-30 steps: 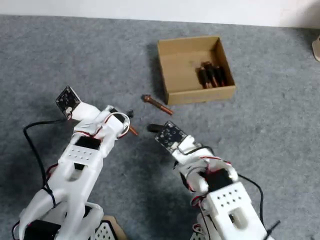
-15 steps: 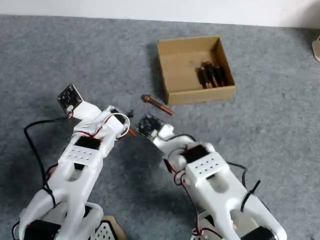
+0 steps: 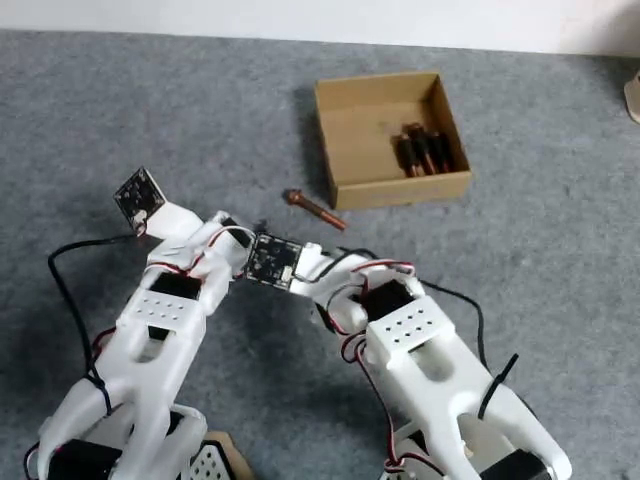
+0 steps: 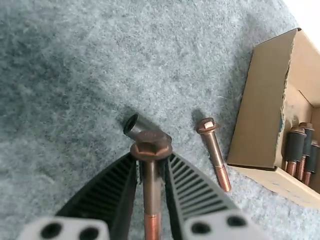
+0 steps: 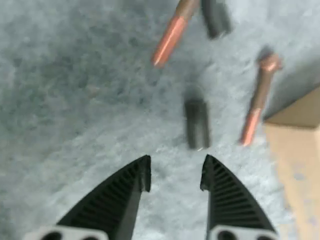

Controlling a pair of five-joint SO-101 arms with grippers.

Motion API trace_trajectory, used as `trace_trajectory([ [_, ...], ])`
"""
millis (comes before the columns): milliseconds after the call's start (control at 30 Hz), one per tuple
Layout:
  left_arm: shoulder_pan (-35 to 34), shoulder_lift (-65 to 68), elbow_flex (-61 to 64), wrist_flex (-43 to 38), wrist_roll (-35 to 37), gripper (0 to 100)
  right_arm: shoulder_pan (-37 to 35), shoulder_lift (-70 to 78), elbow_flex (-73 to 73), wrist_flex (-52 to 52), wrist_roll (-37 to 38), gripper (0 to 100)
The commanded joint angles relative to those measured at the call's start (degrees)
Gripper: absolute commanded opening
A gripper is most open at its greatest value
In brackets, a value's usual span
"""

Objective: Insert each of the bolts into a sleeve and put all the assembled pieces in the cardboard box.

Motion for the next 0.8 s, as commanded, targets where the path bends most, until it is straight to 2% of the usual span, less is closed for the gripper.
trace_trajectory([
  [0,1.01,-1.98,-0.22,-1.32,-0.35,0,-0.66,0.13,-0.57,-5.76,3.78,16.6],
  [133,1.01,-1.89,-0.22,-1.32,-0.35,0,-0.92,2.33,0.66,-7.60,4.40,18.6],
  [233,1.01,-1.89,-0.22,-1.32,-0.35,0,-0.66,9.19,0.48,-7.87,4.22,23.4],
  [433,0.92,-1.89,-0.22,-1.32,-1.76,0,-0.66,22.20,-4.00,-13.85,2.73,23.5],
  [633,0.92,-1.89,-0.22,-1.32,-4.75,0,-0.75,23.69,-5.67,-14.29,2.73,23.5],
  [767,0.84,-1.89,-0.22,-1.32,-4.84,0,-1.36,23.96,-5.32,-18.68,7.21,23.5],
])
